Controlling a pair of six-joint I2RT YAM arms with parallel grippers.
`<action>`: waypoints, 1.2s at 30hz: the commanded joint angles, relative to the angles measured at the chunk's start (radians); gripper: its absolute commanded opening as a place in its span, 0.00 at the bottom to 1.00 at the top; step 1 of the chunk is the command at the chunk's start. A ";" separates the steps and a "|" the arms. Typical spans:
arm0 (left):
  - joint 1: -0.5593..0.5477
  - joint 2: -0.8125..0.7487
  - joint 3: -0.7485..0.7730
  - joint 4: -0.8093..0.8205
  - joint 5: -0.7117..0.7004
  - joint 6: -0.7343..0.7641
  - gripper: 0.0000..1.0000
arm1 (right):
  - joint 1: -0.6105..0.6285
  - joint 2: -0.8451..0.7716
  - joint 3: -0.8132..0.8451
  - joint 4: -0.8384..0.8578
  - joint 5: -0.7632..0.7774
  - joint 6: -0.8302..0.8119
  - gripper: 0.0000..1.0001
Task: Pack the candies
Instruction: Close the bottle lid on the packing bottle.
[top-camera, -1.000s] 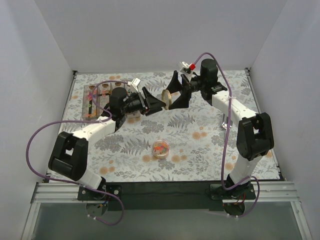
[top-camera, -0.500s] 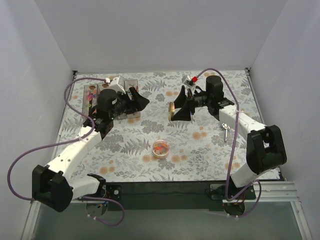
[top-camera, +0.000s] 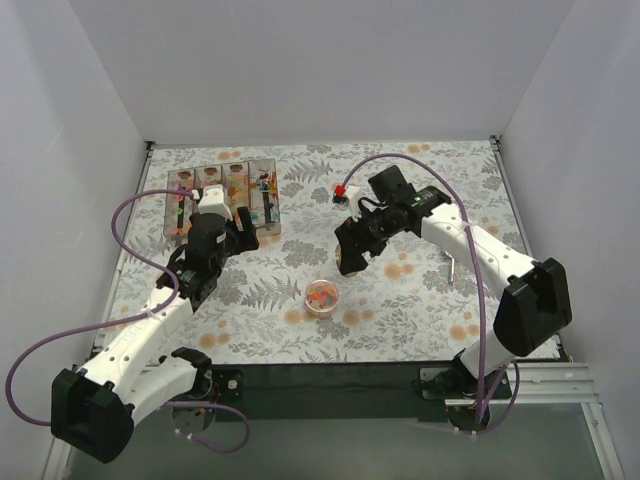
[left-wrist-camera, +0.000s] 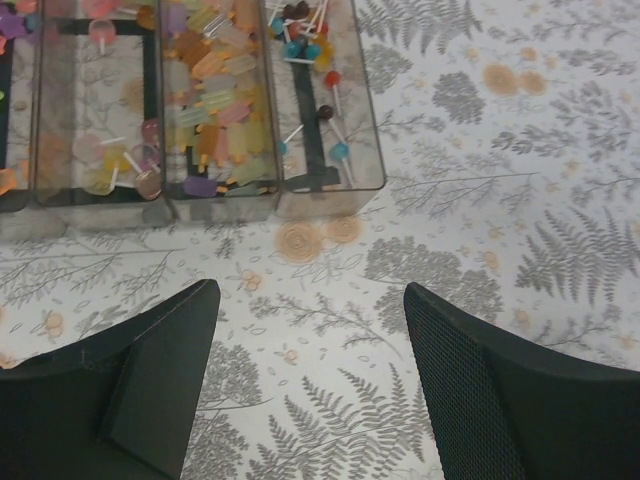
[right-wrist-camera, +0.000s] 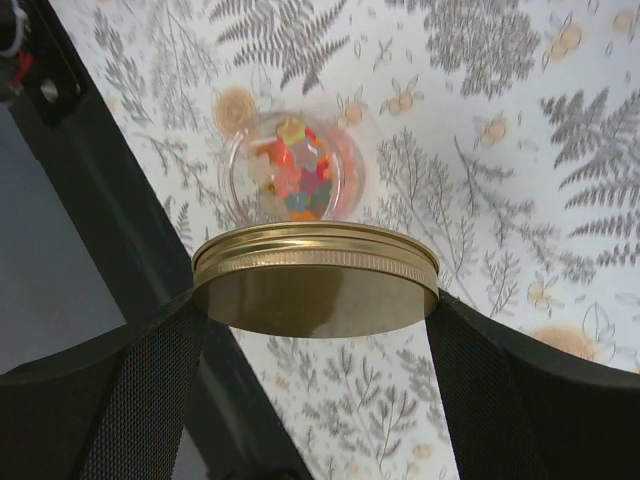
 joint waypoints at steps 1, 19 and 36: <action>0.006 -0.057 -0.059 0.039 -0.109 0.046 0.74 | 0.070 0.049 0.116 -0.294 0.214 0.016 0.56; -0.061 -0.193 -0.228 0.145 -0.380 0.040 0.77 | 0.331 0.507 0.604 -0.569 0.442 0.123 0.57; -0.093 -0.236 -0.246 0.182 -0.388 0.071 0.78 | 0.401 0.587 0.638 -0.612 0.482 0.145 0.57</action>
